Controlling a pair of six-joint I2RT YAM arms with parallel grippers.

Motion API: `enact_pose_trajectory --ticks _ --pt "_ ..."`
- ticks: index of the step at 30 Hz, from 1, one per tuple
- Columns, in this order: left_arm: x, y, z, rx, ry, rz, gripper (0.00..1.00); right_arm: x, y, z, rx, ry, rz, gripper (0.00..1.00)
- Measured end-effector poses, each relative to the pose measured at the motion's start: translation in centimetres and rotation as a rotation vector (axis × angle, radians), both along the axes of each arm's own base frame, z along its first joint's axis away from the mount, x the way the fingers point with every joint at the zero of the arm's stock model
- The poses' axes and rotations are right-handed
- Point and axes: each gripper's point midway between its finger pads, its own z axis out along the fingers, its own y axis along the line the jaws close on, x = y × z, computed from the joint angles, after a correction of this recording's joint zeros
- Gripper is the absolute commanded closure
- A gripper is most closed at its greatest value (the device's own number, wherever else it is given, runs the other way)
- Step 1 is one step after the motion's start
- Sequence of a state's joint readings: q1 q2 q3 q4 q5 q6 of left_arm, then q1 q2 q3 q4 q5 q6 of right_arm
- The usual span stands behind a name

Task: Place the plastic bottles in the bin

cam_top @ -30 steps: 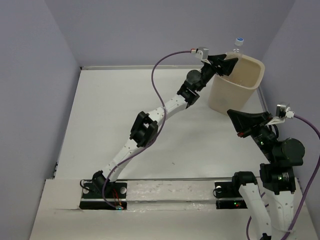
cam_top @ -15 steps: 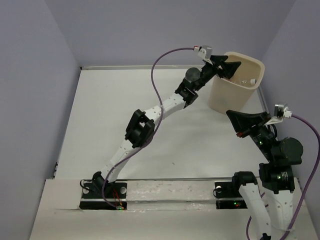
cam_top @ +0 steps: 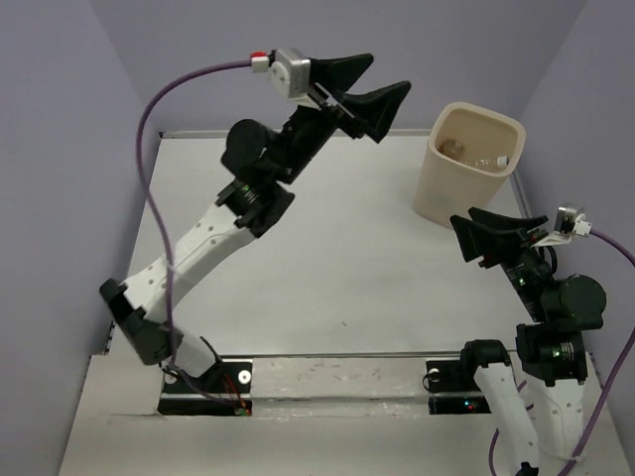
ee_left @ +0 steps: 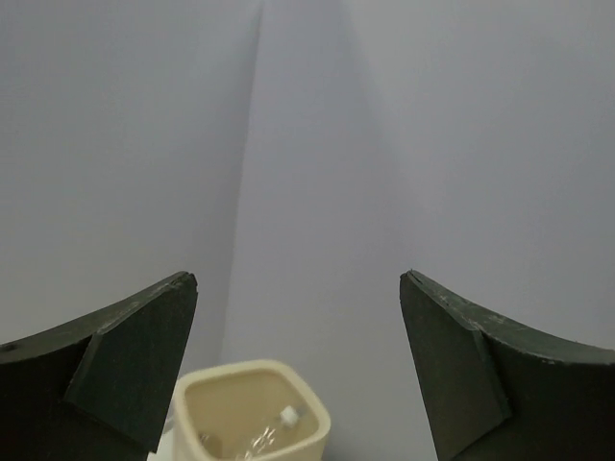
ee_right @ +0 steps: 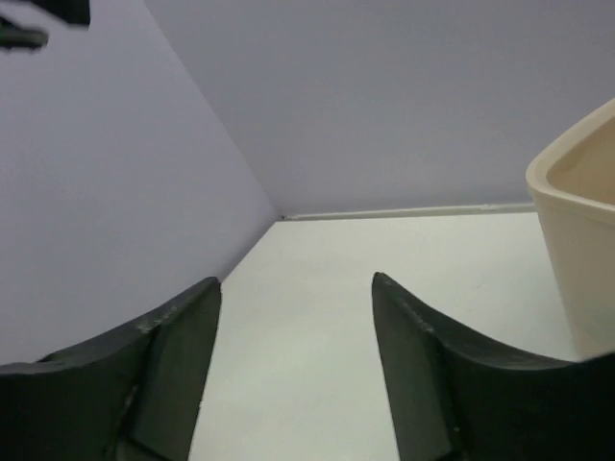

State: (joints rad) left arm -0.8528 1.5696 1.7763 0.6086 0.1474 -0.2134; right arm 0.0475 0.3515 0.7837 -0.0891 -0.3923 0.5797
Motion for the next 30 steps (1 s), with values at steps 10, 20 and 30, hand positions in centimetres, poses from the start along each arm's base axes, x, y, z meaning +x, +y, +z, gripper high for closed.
enact_pose_trajectory --ticks 10,20,30 --pt "-4.2 8.9 -13.7 0.242 0.354 0.383 0.01 0.7 -2.3 3.1 0.103 -0.07 -0.127 0.0" --pt "-6.3 17.3 -22.0 0.31 0.565 0.51 0.01 1.7 -3.9 4.0 0.123 -0.106 -0.22 0.0" --pt "-6.9 20.1 -24.1 0.31 0.606 0.569 0.01 1.3 -5.4 3.4 0.108 -0.143 -0.308 0.0"
